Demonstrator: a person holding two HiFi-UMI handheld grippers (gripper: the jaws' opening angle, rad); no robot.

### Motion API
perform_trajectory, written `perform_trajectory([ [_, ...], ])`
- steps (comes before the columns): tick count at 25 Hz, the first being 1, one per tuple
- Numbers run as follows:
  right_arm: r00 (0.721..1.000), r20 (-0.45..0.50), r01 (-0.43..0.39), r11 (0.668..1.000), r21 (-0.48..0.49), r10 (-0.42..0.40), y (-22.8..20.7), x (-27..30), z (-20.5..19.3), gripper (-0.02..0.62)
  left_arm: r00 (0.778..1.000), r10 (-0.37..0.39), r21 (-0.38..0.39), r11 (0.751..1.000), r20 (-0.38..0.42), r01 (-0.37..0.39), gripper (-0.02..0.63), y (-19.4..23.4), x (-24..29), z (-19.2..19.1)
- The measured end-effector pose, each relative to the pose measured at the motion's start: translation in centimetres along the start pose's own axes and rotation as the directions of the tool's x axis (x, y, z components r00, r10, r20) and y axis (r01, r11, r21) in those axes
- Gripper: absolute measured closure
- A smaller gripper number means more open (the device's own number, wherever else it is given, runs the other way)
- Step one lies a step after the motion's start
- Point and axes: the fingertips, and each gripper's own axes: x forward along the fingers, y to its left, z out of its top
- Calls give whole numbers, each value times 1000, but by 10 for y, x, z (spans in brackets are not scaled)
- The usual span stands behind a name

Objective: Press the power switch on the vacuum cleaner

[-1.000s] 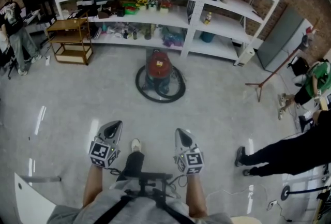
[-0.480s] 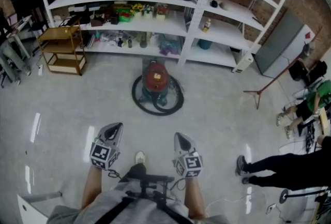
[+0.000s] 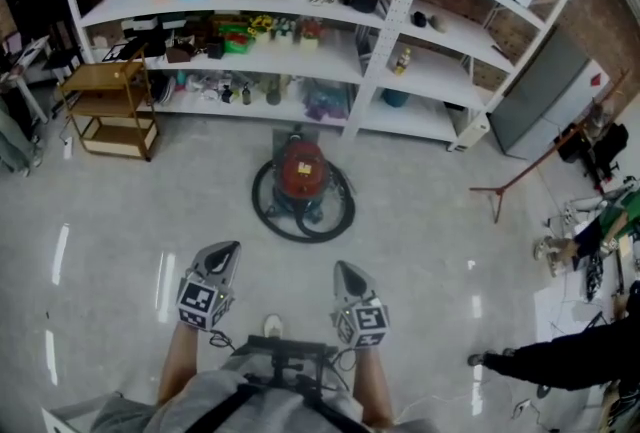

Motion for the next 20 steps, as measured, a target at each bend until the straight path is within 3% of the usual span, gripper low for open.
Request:
perform_trajectory([
  [7, 1000, 3, 7, 1000, -4, -7, 2, 42, 17, 583, 1000, -13, 2, 1000, 4, 13, 598, 37, 24, 8],
  [20, 999, -14, -30, 1000, -4, 30, -13, 116, 26, 583, 999, 40, -12, 999, -7, -40, 598, 92, 64, 6],
])
